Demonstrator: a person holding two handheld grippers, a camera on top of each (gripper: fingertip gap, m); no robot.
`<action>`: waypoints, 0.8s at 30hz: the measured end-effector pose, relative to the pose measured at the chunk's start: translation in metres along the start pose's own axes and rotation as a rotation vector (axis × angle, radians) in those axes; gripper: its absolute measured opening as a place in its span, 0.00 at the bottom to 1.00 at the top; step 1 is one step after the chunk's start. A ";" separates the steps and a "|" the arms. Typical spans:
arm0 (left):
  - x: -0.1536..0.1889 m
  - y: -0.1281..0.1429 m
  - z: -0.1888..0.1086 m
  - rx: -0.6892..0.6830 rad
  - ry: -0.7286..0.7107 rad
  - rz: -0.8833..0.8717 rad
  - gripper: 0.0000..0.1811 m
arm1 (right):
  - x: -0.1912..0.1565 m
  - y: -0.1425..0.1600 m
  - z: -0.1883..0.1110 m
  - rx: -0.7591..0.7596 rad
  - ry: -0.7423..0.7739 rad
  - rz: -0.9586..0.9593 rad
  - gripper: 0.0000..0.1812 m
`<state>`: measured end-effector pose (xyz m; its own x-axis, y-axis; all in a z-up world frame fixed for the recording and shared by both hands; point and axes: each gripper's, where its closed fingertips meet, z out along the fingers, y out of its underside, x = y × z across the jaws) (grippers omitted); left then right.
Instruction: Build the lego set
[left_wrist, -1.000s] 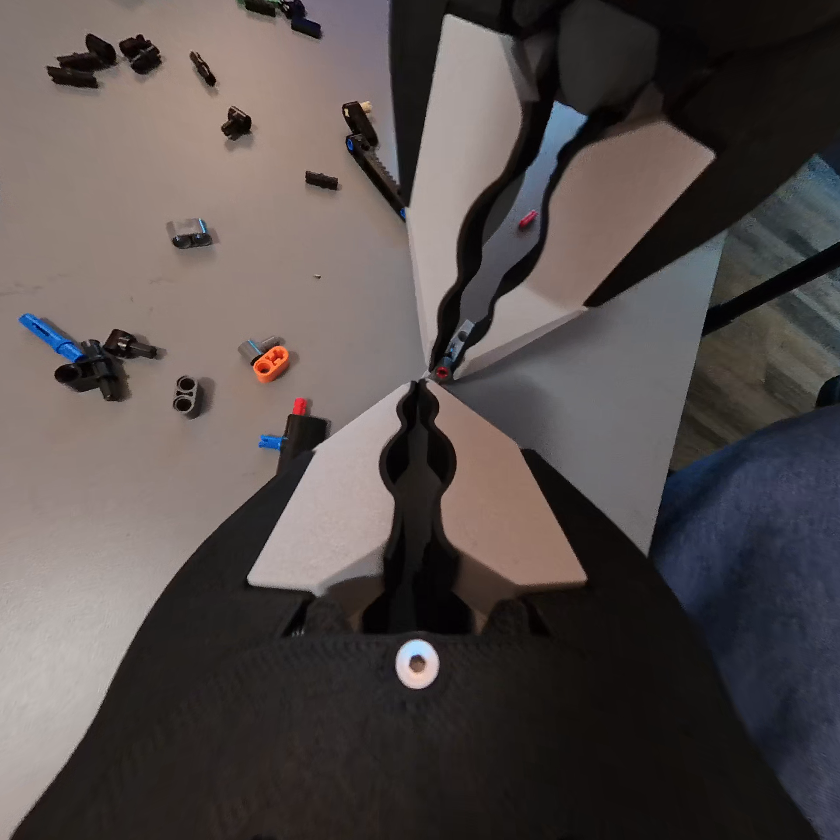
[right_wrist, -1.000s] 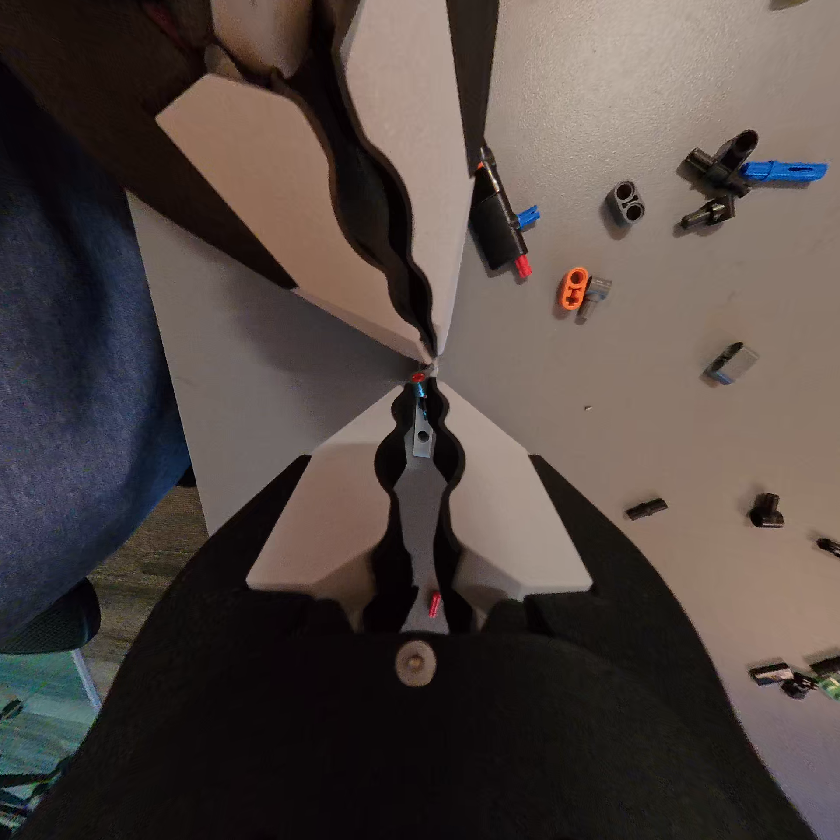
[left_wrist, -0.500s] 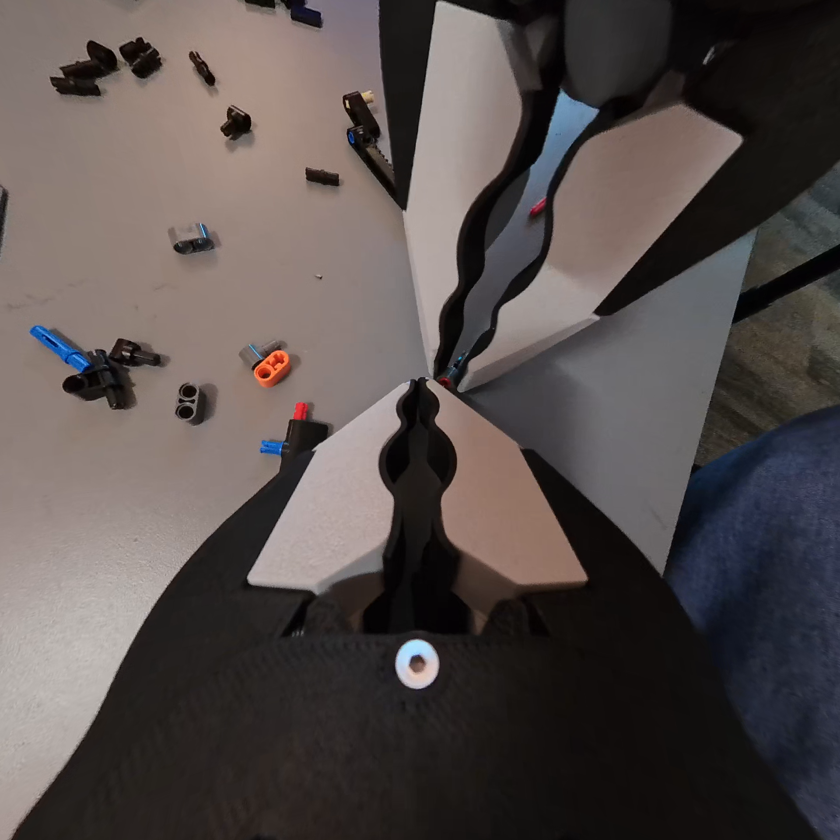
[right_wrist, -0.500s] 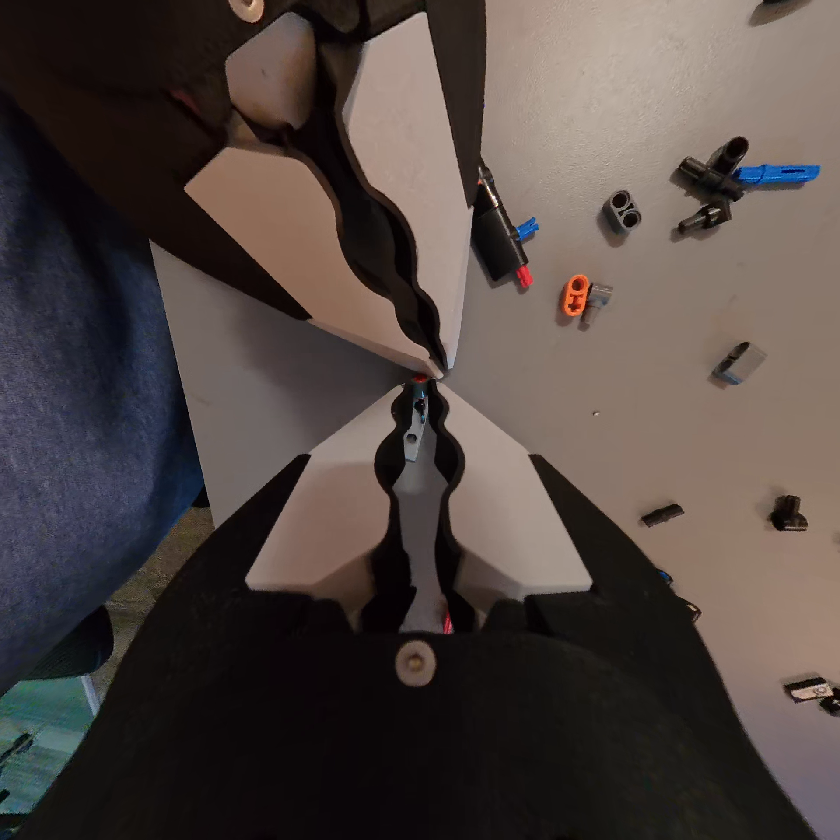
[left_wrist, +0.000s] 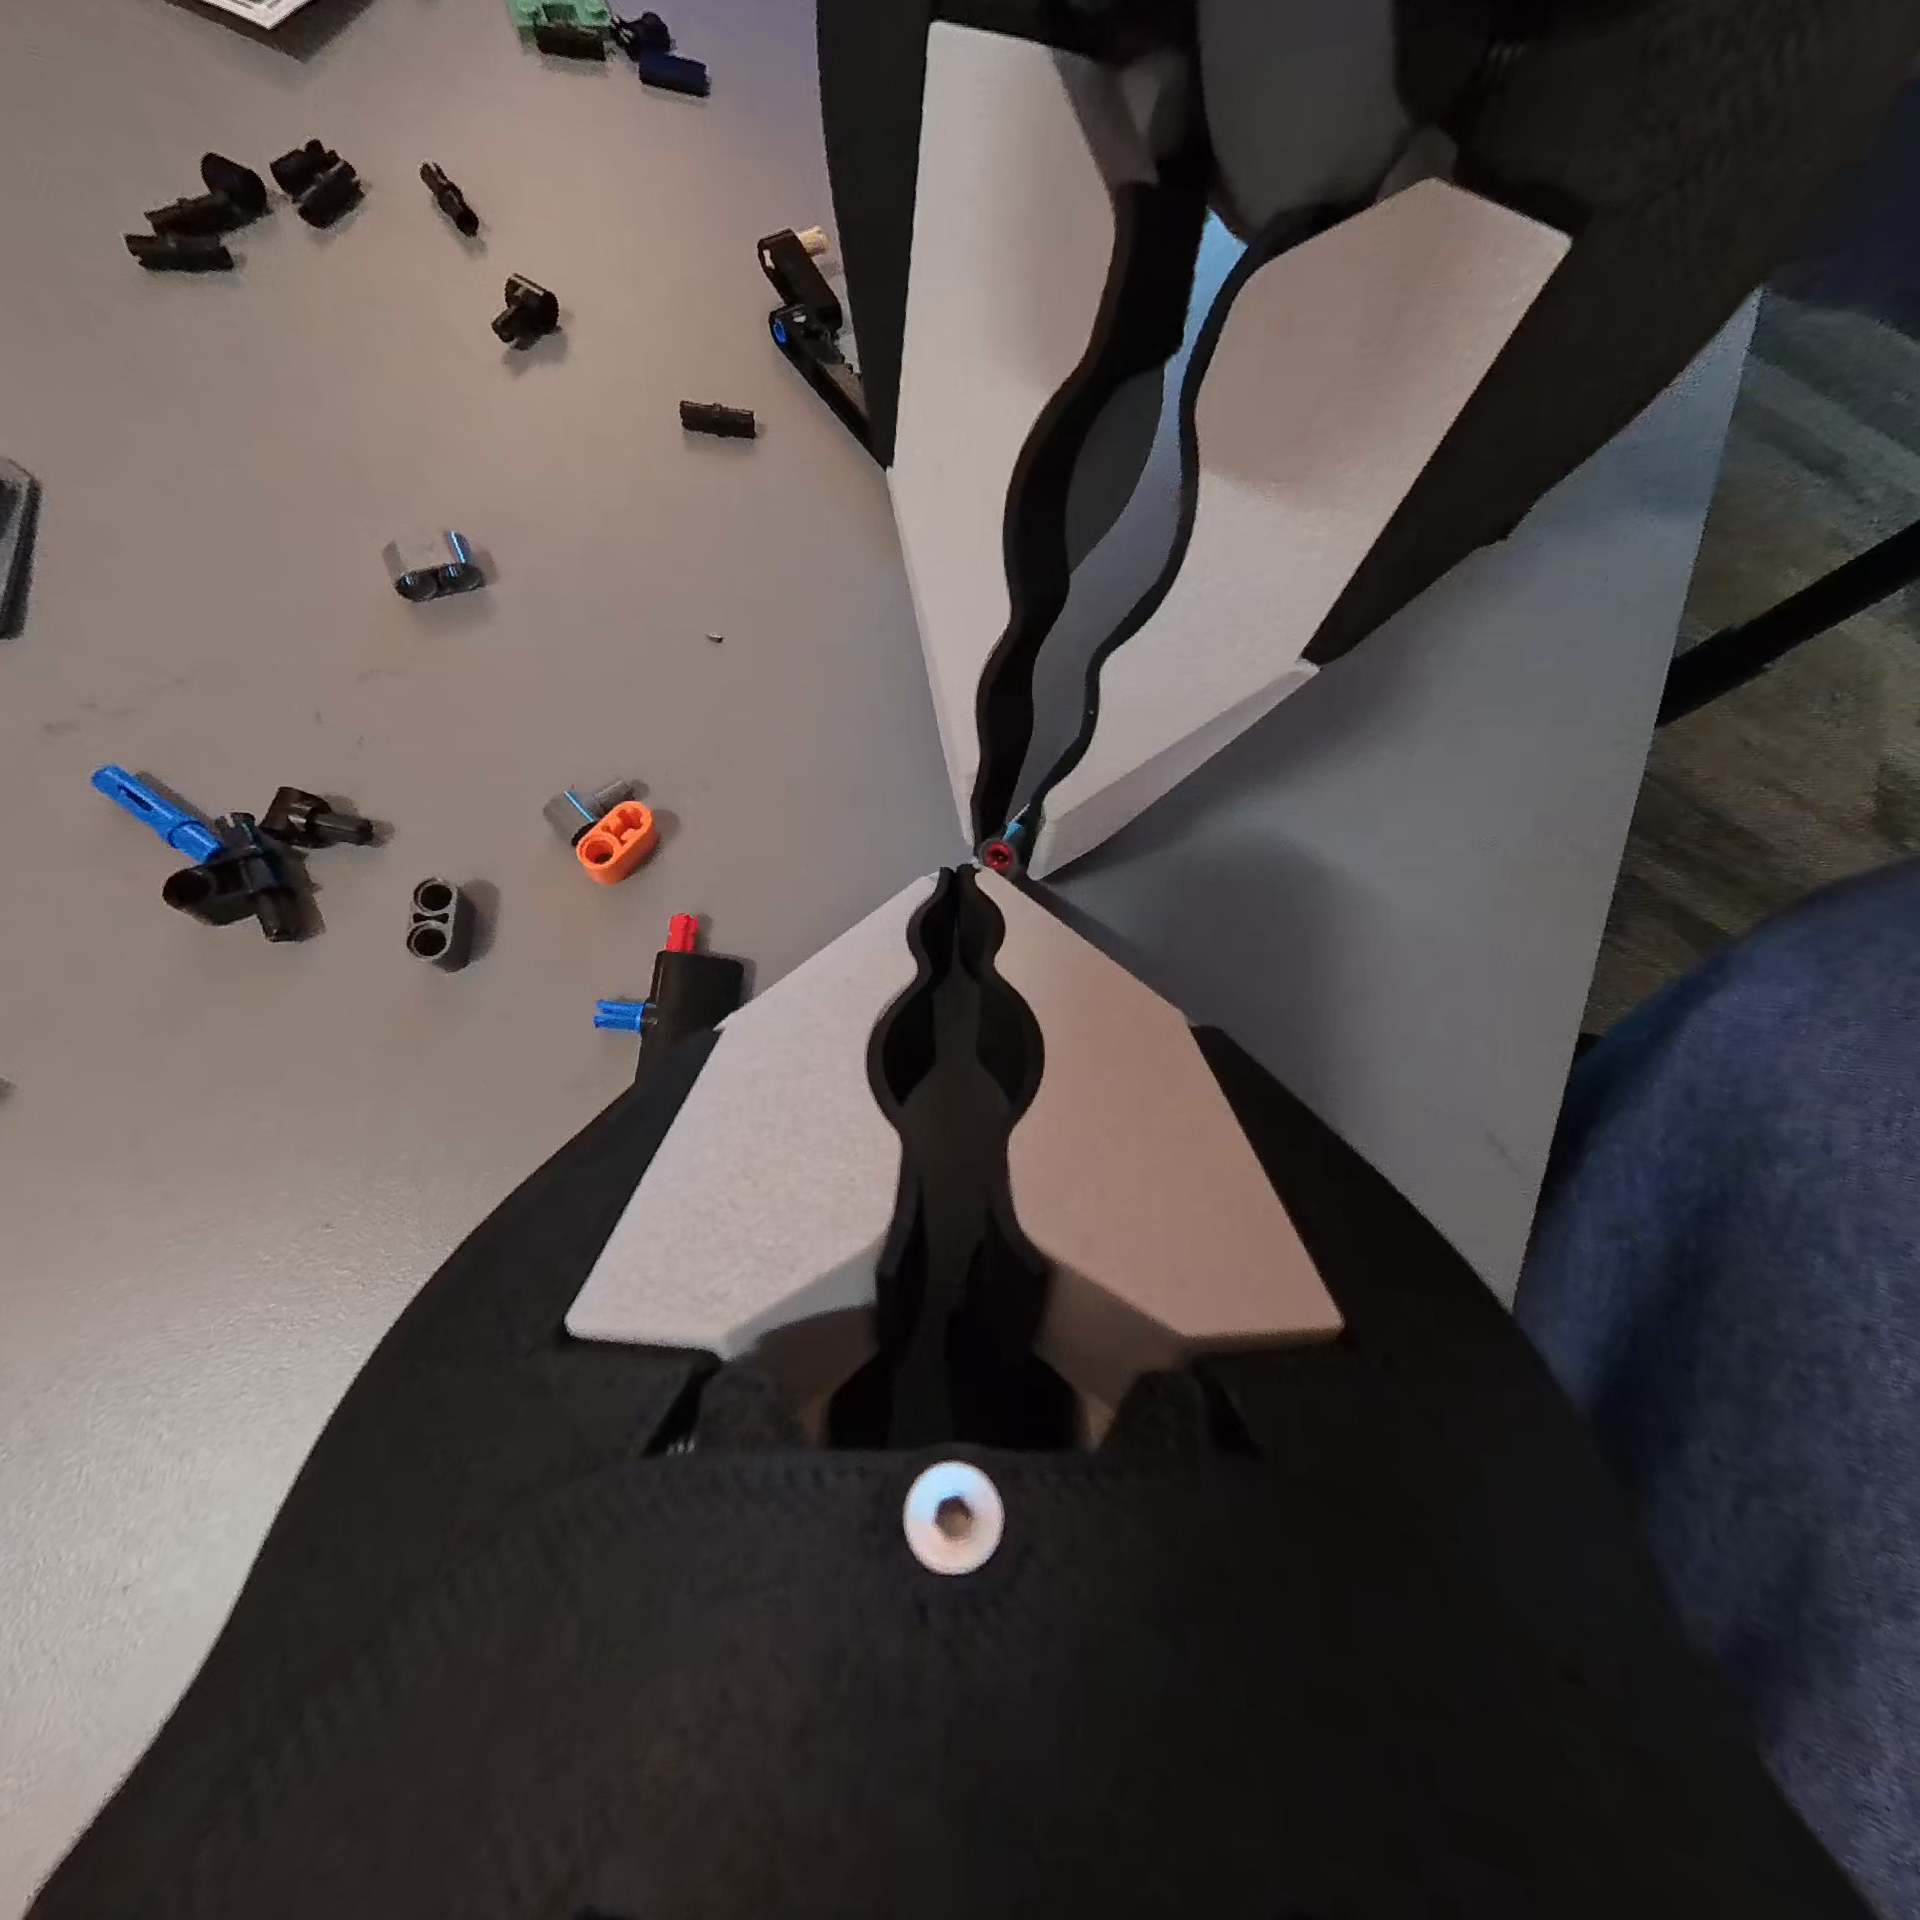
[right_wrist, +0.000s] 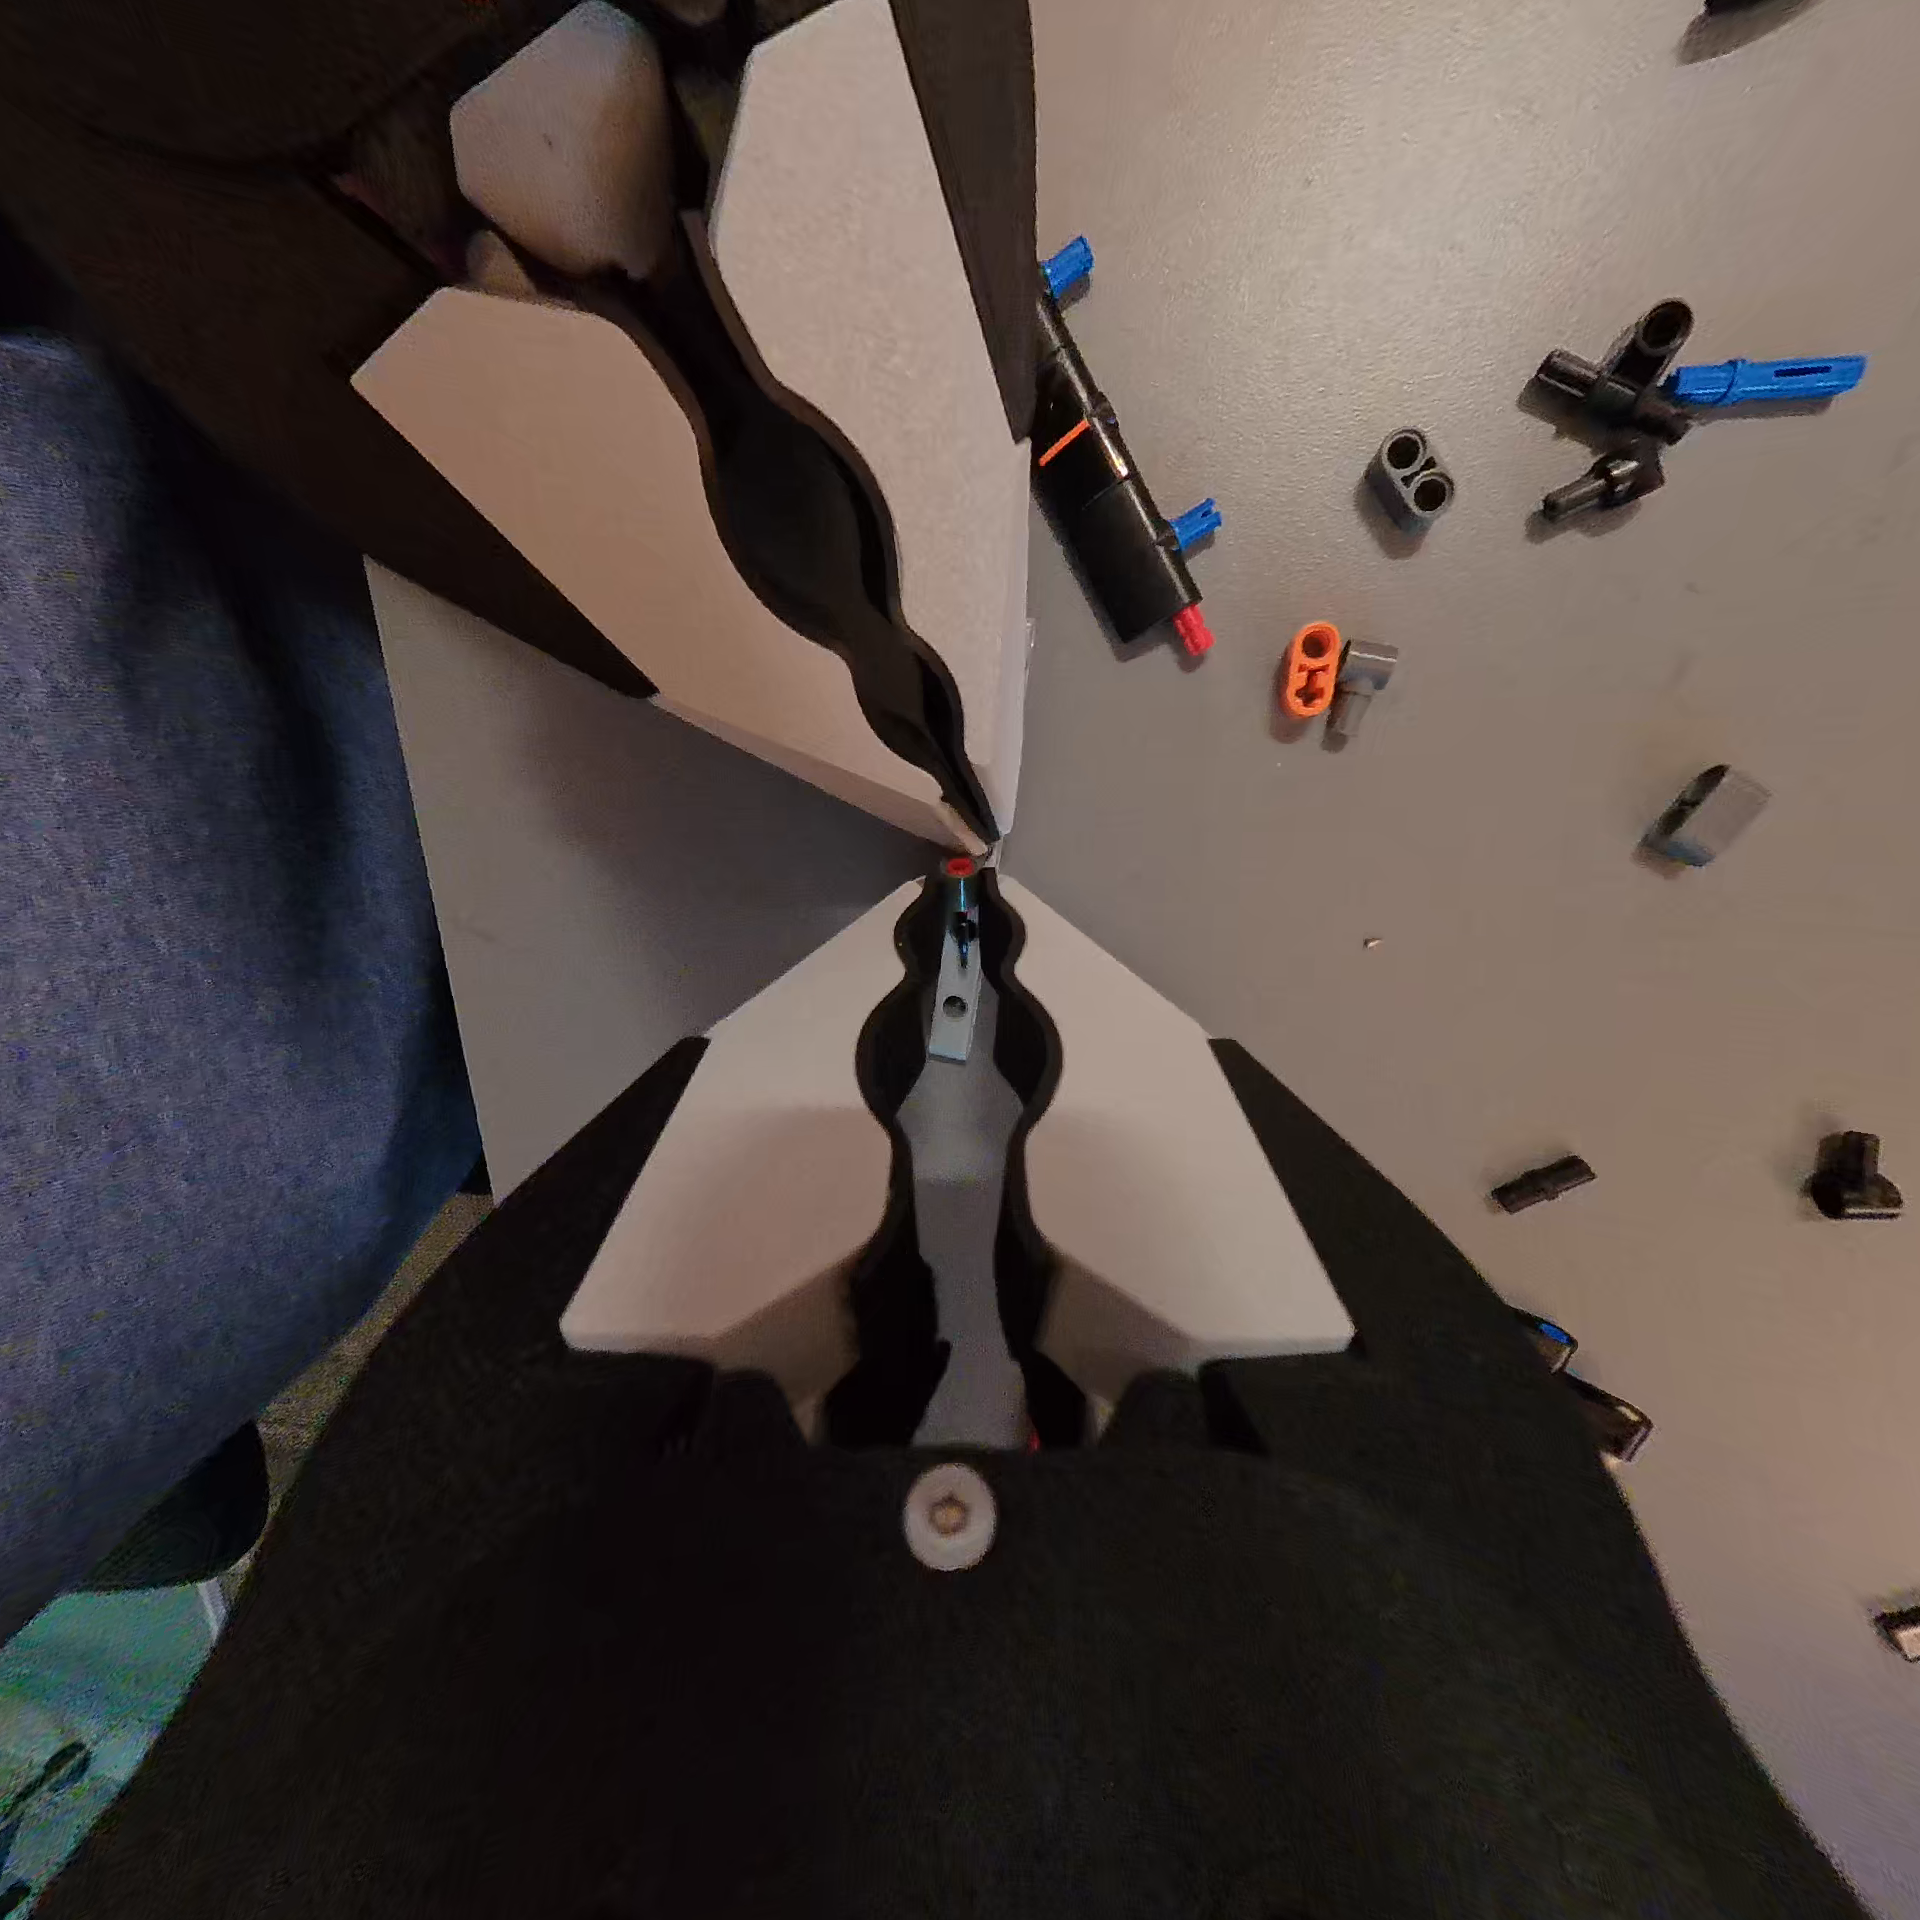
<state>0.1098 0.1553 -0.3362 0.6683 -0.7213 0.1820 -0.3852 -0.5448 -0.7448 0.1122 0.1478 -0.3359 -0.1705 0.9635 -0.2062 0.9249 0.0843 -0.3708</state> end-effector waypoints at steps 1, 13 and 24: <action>0.000 0.000 0.000 0.000 -0.006 0.005 0.00 | 0.000 0.000 0.000 0.003 0.000 0.003 0.02; -0.001 0.001 0.000 -0.002 -0.001 -0.015 0.00 | -0.001 -0.002 0.001 0.011 0.037 0.009 0.02; 0.010 -0.028 -0.025 0.174 -0.047 0.180 0.02 | -0.005 -0.015 -0.028 0.237 -0.076 0.086 0.02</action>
<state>0.1108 0.1527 -0.2972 0.6291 -0.7773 0.0090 -0.3880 -0.3241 -0.8628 0.1082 0.1490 -0.3042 -0.1284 0.9419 -0.3104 0.8331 -0.0674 -0.5490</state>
